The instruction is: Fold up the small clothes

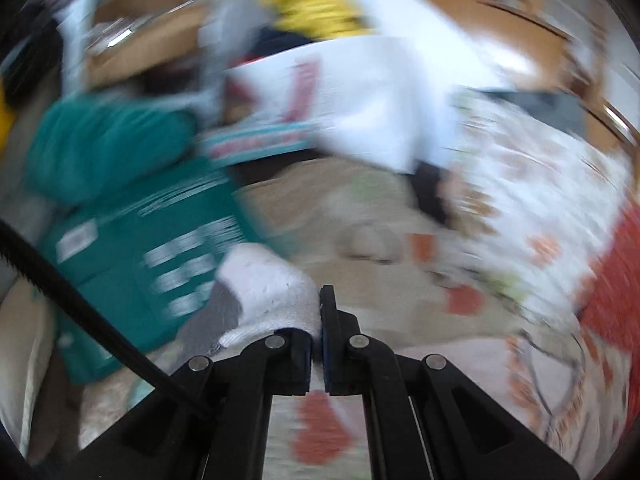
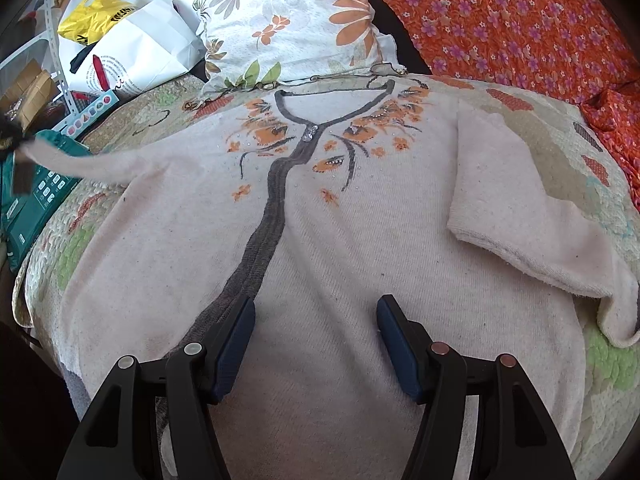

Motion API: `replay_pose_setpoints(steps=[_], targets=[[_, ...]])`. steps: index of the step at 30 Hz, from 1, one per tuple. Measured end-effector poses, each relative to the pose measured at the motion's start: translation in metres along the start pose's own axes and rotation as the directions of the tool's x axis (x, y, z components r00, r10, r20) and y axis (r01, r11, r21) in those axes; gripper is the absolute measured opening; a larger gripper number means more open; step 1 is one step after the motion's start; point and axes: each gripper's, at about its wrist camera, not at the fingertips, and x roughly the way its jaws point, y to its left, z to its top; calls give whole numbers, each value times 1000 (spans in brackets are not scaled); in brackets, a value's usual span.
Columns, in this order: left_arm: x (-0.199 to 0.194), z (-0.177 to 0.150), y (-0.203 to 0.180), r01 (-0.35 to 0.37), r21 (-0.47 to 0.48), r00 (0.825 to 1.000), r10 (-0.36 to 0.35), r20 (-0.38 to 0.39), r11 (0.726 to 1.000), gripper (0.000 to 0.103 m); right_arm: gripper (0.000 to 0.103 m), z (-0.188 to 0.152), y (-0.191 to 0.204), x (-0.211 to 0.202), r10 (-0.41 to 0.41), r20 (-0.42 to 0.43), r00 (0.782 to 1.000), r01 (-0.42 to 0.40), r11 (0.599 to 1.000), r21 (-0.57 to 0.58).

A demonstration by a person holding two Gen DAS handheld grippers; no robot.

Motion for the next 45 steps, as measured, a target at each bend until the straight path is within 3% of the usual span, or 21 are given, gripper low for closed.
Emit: replay_pose_setpoints(steps=[1,3,5,7,8,9,10,11,13,15,18,19,23,25,27,28,33,39,41,42,45], targets=[[-4,-3,-30,64,52,998,-64,-4,997,3,67,0,0,0,2,0,1000,-2,1000,1],[-11,-12,-91,231,143,973,-226,-55,962,3,68,0,-1,0,8,0,1000,-8,1000,4],[-19,-31,-162,457,240,888,-423,-181,857,4,68,0,-3,0,21,2,1000,-21,1000,13],[-30,-57,-224,625,299,776,-530,-342,721,9,69,-1,-6,-1,41,8,999,-42,999,26],[-37,-67,-242,658,316,748,-546,-377,683,13,69,-1,-7,-1,50,10,999,-50,998,32],[-43,-74,-254,674,329,734,-554,-392,661,18,70,-1,-8,-1,59,13,998,-59,998,37],[-50,-83,-264,687,340,724,-563,-399,642,32,71,-2,-8,-1,66,14,998,-67,997,39],[-54,-87,-267,689,345,723,-565,-399,637,50,72,-1,-9,-1,74,16,997,-75,996,41],[-56,-93,-264,675,359,736,-556,-386,644,61,78,-1,-7,0,88,17,996,-89,995,36],[-62,-99,-250,639,393,769,-526,-364,662,62,82,-2,-5,1,94,18,995,-94,995,24],[-47,-103,-215,540,433,841,-440,-314,722,69,96,-2,1,3,128,7,992,-128,992,-3],[-44,-107,-200,513,433,857,-415,-305,741,70,98,-2,1,4,138,2,990,-138,990,-7],[-19,-120,-151,439,381,890,-336,-308,813,70,98,-1,1,3,136,-9,991,-137,991,-12],[-8,-127,-129,409,355,901,-312,-301,841,70,88,1,4,0,88,-21,996,-88,996,-24],[2,-136,-113,388,336,906,-288,-309,859,70,70,10,6,-11,35,-15,999,-35,998,-45],[9,-143,-106,386,326,903,-281,-325,863,70,68,18,6,-19,31,12,999,-30,998,-53],[29,-166,-91,360,321,899,-234,-369,876,70,68,87,11,-28,-66,95,993,77,991,-111],[34,-177,-87,351,309,896,-222,-385,884,70,68,165,23,50,-217,21,976,216,954,-207],[35,-179,-86,348,307,895,-218,-388,886,70,39,174,24,81,-282,-55,958,261,934,-245],[35,-179,-85,347,306,895,-216,-390,887,70,2,175,17,89,-299,-87,950,272,933,-234],[36,-181,-84,339,305,895,-205,-396,890,70,4,181,-15,74,-269,-57,961,266,962,-67]])
